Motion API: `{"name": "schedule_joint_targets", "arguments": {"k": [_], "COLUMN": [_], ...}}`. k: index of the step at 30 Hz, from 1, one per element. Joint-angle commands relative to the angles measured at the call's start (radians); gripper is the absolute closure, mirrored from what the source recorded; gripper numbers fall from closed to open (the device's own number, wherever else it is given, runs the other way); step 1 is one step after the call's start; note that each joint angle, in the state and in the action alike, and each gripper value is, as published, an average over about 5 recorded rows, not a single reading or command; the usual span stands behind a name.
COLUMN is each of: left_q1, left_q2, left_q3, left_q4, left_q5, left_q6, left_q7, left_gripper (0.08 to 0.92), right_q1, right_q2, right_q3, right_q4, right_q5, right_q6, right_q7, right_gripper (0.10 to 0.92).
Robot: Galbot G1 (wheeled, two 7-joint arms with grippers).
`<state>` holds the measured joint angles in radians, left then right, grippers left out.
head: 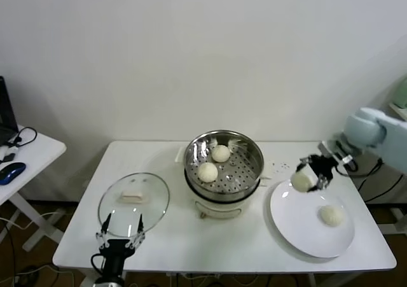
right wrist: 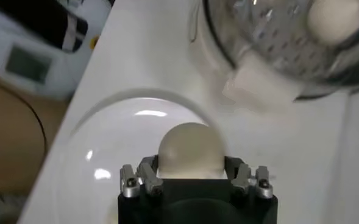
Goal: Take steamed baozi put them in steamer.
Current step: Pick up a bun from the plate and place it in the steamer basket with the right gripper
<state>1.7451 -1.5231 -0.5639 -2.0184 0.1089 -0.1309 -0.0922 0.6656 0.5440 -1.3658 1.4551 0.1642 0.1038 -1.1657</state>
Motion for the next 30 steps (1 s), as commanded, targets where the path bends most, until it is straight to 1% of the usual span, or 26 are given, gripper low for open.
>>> {"name": "schedule_joint_targets", "arguments": {"k": [1,5,9,17,23,30], "left_q1": [-0.004,-0.004,-0.002,-0.001,-0.003,-0.021], "left_q2": [-0.002,-0.004,-0.003,0.002,0.004,0.017], "left_q3": [0.002,0.001,-0.006,-0.025,-0.031,-0.034], "left_q4": [0.001,0.000,0.001,0.000,0.001,0.013], "left_q5": [0.002,0.002,-0.007,-0.022,-0.027,-0.033], "left_q6": [0.002,0.003,0.000,0.003,0.008,0.021], "left_q7": [-0.001,-0.002,-0.001,-0.003,-0.003,-0.003], "left_gripper": [0.177,0.177,0.177,0.177,0.177,0.177], "right_q1": [0.358,0.276,0.162,-0.043,-0.140,-0.208], "right_q2": [0.164,0.236,0.316,0.473,0.545,0.556], "right_q3": [-0.106,-0.036,0.039,0.132,0.140,0.133], "right_q4": [0.116,0.179,0.208,0.139,0.090,0.073], "right_q5": [-0.236,-0.325,-0.426,-0.586,-0.615,-0.635], "right_q6": [0.250,0.272,0.290,0.339,0.345,0.352], "right_q7": [-0.050,-0.044,-0.036,-0.022,-0.021,-0.021], "right_gripper": [0.330,0.330,0.330,0.330,0.330,0.330]}}
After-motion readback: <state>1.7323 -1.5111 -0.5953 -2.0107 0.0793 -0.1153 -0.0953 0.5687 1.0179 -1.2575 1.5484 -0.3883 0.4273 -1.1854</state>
